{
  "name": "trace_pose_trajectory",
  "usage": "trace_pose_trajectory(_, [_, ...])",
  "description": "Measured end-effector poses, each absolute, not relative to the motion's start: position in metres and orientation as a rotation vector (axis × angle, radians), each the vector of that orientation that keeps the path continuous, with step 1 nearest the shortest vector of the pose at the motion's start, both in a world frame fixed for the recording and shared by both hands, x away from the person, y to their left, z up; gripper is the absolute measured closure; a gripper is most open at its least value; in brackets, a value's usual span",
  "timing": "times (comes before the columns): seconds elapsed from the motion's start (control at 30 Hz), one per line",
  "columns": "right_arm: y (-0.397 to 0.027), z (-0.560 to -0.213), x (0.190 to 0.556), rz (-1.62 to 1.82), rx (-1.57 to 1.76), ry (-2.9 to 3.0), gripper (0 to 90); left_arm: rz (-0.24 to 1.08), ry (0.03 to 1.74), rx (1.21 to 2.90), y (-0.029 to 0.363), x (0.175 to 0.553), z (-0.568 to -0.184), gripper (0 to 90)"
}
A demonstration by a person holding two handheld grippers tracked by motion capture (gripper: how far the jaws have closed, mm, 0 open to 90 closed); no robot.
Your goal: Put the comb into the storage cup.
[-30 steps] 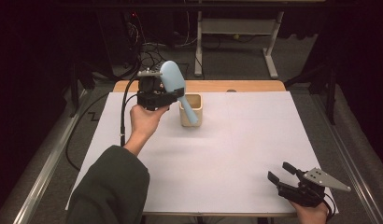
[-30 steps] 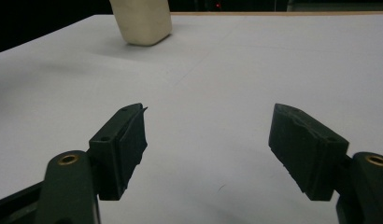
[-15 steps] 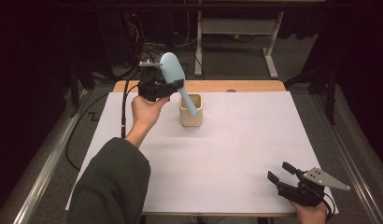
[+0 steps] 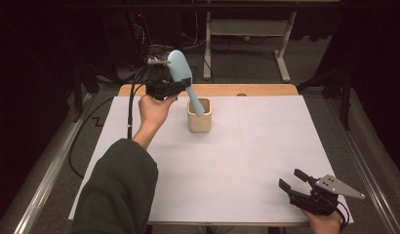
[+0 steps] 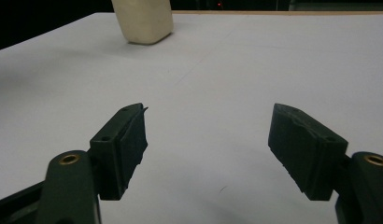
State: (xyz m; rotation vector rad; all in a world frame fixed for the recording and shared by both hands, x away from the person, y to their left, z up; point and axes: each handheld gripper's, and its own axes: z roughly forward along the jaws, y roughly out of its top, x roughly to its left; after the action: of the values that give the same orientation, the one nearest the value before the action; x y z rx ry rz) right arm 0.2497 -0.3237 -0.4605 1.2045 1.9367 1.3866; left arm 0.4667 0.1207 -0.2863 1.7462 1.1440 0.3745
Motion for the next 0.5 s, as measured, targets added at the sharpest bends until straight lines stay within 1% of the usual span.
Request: trace_pose_trajectory(0.5, [-0.325,-0.459,0.247,1.394,1.188,1.922,28.6,0.398,1.198,1.725,0.125,0.478,-0.292,54.2])
